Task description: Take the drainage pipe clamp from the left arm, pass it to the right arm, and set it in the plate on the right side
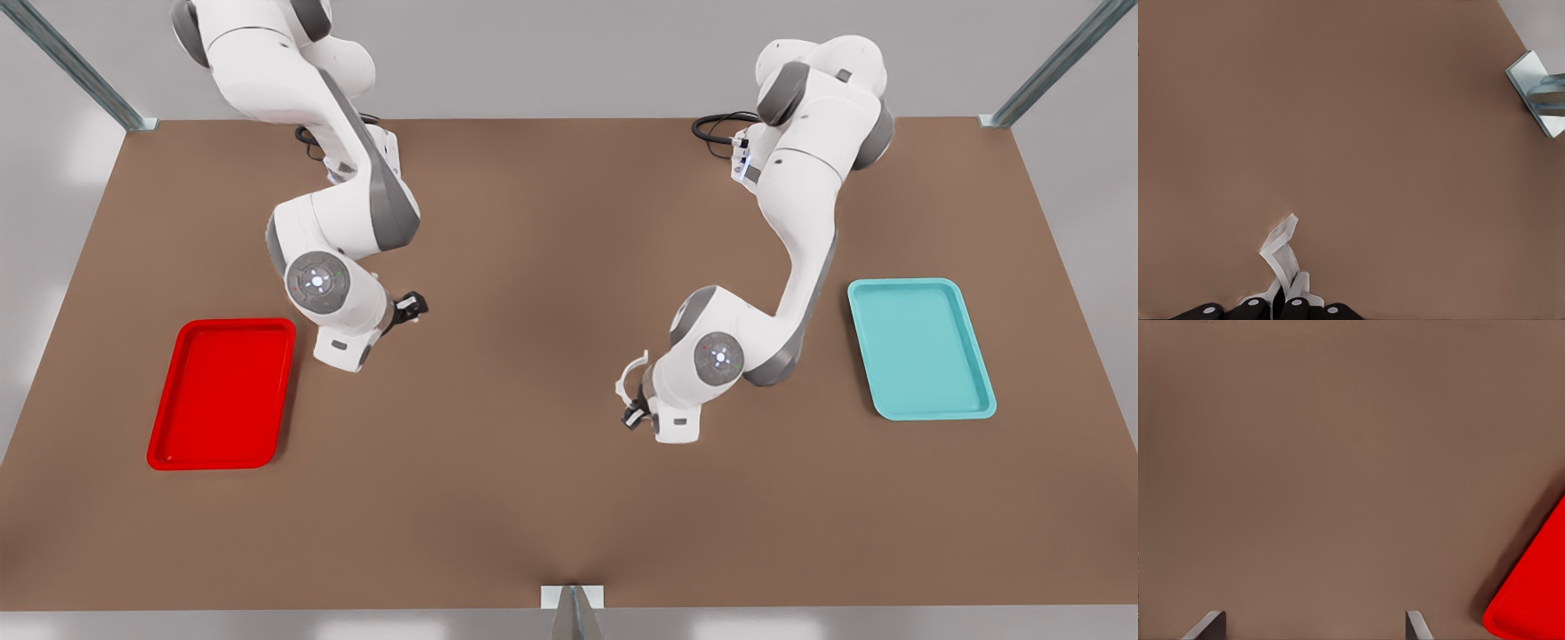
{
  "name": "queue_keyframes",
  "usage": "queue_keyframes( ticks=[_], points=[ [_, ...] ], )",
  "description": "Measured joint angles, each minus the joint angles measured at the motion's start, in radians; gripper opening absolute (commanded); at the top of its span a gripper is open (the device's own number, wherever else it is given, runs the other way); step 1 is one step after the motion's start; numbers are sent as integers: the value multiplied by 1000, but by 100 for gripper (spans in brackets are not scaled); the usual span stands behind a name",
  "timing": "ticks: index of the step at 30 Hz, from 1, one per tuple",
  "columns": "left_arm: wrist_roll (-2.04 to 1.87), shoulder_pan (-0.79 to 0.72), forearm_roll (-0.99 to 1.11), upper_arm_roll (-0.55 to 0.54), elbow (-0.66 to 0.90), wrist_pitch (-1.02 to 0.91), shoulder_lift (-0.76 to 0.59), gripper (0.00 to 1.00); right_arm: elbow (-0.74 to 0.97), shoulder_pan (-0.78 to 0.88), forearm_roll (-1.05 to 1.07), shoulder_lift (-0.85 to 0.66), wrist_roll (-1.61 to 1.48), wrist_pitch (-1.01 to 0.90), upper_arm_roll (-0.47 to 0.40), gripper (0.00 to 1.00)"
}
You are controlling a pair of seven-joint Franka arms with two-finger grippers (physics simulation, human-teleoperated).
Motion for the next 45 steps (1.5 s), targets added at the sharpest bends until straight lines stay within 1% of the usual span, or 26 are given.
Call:
queue_keyframes(
  ticks=[8, 13, 19, 31, 45],
  points=[
    [-515, -7, -4, -31, 42, 82, 45, 21, 3, 149, 31, 102, 71, 176, 0, 100],
    [-672, -25, -5, -71, 60, 117, 74, 21, 84, 181, 60, 170, 123, 258, 0, 100],
    [-778, -28, -7, -92, 64, 131, 88, 21, 96, 228, 81, 207, 169, 362, 0, 100],
    [-911, -31, -6, -105, 66, 141, 92, 21, 99, 245, 107, 312, 226, 573, 0, 100],
    [-990, -33, -6, -108, 69, 145, 90, 21, 128, 250, 108, 395, 258, 681, 0, 100]
  ],
)
